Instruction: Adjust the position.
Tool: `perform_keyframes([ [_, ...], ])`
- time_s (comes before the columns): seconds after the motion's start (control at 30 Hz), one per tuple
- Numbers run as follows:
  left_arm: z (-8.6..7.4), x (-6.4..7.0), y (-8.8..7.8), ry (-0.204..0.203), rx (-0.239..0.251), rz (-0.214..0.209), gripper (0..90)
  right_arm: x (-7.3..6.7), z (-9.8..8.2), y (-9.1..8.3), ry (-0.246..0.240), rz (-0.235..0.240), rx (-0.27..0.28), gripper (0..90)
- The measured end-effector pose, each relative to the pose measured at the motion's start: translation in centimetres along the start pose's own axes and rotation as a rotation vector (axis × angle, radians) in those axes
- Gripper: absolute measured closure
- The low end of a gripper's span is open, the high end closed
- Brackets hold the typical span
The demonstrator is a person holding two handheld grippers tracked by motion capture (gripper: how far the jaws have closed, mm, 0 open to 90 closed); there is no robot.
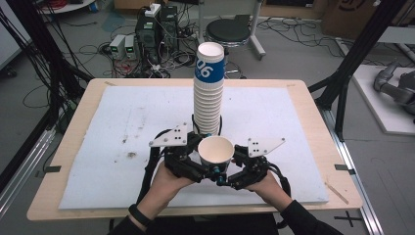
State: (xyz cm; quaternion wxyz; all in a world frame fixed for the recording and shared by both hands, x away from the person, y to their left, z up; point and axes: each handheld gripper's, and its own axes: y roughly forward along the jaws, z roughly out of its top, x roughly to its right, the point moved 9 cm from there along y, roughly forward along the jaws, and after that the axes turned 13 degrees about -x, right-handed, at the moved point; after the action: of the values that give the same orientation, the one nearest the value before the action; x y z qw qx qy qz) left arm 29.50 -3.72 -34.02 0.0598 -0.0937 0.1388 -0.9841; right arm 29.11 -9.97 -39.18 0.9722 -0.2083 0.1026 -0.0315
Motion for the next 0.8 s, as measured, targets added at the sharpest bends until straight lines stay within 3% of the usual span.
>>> perform_keyframes([
  [0.27,0.0,0.1,-0.1,0.013,0.003,-0.004,21.0,-0.1,0.0,0.0,-0.008,-0.001,-0.002,27.6],
  [0.5,-0.2,-0.1,-0.3,0.021,-0.006,0.005,21.7,0.2,0.2,-0.4,-0.006,-0.012,0.008,20.1],
  [0.8,-0.4,-0.6,-0.8,0.027,-0.016,0.027,21.9,0.4,0.0,-1.3,-0.018,-0.025,-0.023,18.7],
])
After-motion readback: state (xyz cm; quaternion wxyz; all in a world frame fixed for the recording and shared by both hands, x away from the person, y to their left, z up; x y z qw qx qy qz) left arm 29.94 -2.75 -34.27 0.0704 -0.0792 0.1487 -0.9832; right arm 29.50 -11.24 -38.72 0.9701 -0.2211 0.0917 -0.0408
